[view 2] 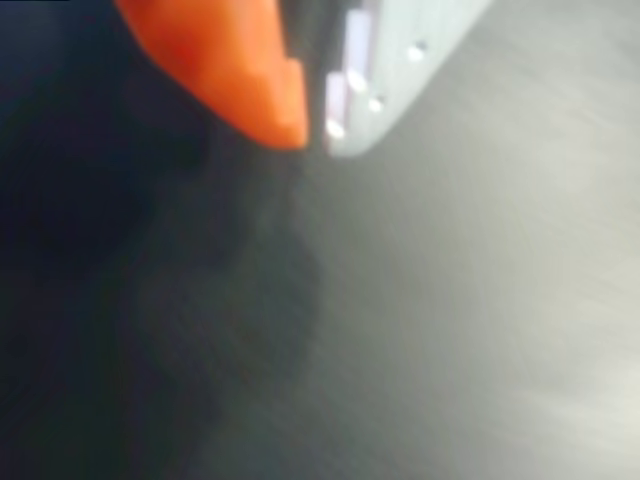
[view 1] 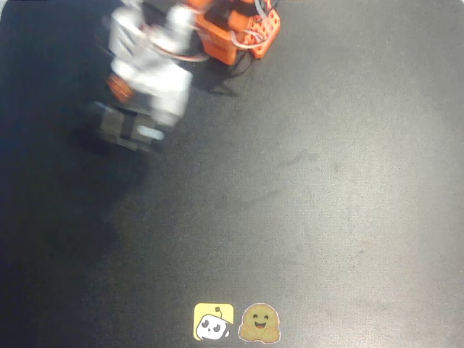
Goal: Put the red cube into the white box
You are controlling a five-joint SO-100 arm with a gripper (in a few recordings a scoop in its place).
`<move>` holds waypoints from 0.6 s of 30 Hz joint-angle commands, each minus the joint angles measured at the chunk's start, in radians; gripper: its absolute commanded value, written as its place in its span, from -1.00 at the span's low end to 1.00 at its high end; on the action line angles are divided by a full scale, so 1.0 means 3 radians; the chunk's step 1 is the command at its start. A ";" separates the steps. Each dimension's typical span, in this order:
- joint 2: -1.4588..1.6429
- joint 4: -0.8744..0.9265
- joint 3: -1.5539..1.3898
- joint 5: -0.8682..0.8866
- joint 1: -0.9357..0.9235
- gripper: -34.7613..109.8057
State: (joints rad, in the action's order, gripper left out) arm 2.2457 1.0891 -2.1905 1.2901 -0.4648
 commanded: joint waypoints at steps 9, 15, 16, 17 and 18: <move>0.1534 -0.0143 -0.1120 0.0010 0.1012 -0.52; 0.1953 0.0107 -0.1381 0.0061 0.1058 -0.52; 0.2132 0.0107 -0.1503 0.0061 0.1079 -0.52; 0.2362 0.0112 -0.1646 0.0072 0.1104 -0.52; 0.2644 0.0133 -0.1810 0.0082 0.1125 -0.52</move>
State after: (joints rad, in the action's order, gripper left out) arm 2.8731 1.1213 -2.6645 1.3116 -0.1457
